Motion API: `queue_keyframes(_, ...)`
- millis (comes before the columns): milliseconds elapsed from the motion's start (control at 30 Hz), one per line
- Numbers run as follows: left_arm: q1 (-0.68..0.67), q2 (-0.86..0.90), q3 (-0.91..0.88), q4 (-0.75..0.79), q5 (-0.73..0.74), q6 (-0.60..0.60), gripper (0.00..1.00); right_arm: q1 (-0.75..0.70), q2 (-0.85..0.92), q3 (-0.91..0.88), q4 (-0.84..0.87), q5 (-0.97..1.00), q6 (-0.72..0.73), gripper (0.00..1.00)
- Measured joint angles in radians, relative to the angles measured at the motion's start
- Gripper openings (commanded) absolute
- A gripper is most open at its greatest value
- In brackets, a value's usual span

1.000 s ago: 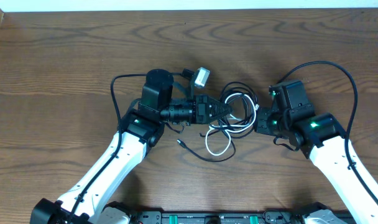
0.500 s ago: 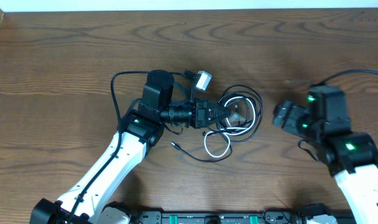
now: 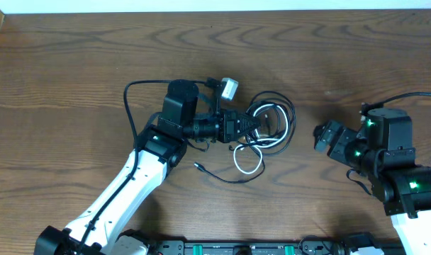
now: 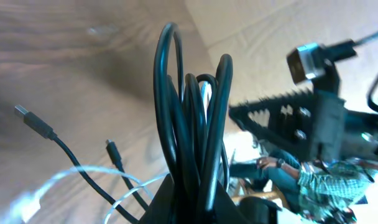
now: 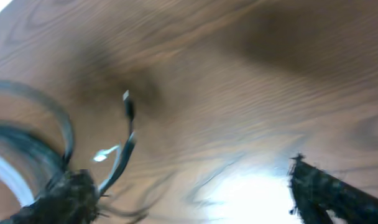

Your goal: Untangle cables

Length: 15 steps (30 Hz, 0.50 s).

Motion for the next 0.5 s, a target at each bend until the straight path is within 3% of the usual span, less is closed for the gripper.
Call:
queue_keyframes(233,0.000,0.000,0.000,0.000,-0.076,0.000,0.08,0.000,0.000,0.000,0.034,-0.327,-0.179,0.57)
queue_keyframes(400,0.000,0.000,0.000,0.000,-0.082,0.000,0.08,0.000,0.001,0.000,0.038,-0.447,-0.238,0.61)
queue_keyframes(500,0.000,0.000,0.000,0.000,-0.081,0.000,0.08,0.000,0.009,0.000,0.059,-0.476,-0.221,0.43)
